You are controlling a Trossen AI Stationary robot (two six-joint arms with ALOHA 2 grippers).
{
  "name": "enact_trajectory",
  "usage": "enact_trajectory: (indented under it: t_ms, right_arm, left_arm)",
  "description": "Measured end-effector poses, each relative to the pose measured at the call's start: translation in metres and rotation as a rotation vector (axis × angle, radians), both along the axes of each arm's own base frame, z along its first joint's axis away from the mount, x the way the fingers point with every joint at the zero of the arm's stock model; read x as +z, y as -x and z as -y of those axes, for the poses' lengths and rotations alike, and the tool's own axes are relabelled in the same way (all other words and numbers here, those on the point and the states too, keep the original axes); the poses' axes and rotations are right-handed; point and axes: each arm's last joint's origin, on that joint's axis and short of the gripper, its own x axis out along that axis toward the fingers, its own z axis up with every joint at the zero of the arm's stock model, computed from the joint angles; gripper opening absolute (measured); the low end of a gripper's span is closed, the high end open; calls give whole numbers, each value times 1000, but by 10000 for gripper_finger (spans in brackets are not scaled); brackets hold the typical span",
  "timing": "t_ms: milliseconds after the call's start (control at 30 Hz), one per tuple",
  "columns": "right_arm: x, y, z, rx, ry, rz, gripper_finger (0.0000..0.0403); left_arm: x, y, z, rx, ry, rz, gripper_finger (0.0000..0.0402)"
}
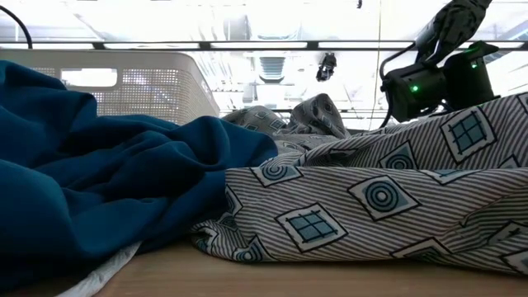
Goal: Pick & Place Medicine items
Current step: Put the top orange pill bottle into the transparent bin
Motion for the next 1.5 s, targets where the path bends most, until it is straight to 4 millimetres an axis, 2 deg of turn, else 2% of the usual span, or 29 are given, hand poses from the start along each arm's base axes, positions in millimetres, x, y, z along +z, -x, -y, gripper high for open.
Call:
enact_trajectory:
  t_ms: [333, 900, 1033, 1233, 1500]
  right_arm:
    - [0, 0, 0, 4, 0, 2, 192]
    - [3, -4, 0, 9, -1, 13, 189]
    - [14, -10, 1, 22, -5, 10, 189]
    - [41, -24, 0, 5, -50, 43, 189]
    - [80, -47, -6, -123, -149, 215, 189]
  left_arm:
    - [0, 0, 0, 0, 0, 0, 47]
    - [0, 0, 0, 0, 0, 0, 47]
    - [0, 0, 0, 0, 0, 0, 47]
    - [0, 0, 0, -1, 0, 0, 47]
    - [0, 0, 0, 0, -1, 0, 47]
